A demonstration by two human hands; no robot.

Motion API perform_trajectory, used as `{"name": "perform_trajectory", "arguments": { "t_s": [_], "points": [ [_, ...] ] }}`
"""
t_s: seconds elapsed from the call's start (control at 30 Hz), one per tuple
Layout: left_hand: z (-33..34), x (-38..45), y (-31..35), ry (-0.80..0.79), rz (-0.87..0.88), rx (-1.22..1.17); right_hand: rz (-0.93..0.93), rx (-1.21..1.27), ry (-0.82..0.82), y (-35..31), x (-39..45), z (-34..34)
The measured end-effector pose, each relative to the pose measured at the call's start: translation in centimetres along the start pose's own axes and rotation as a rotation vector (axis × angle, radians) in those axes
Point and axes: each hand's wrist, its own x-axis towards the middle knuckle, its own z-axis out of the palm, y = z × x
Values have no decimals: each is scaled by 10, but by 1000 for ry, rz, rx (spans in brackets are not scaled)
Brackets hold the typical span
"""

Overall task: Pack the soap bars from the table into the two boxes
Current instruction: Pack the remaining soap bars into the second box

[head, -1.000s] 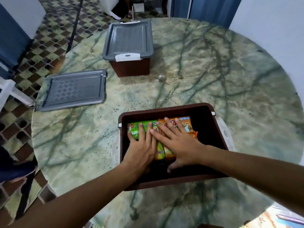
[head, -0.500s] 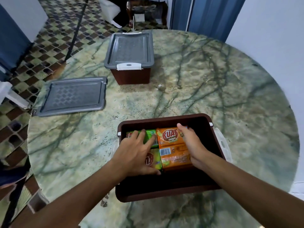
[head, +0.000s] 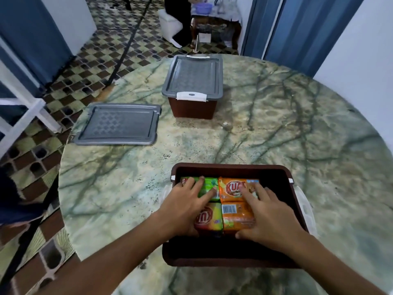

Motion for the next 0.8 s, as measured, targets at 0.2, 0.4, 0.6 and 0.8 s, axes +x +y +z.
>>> {"name": "perform_trajectory", "arguments": {
  "t_s": [0.2,0.4,0.6,0.8],
  "points": [
    [4,2,-1,-5,-15,-22,-34,-31,12,-8,11,11],
    [-6,-12,-20,335,-52,-830,-103,538,151,33,9,-24],
    [26,-16,-37,512,-962,-1419,540,981,423,113,16,-16],
    [27,-26,-16,216,-1028,-2039,641,1425,136,86,0,19]
  ]
}}
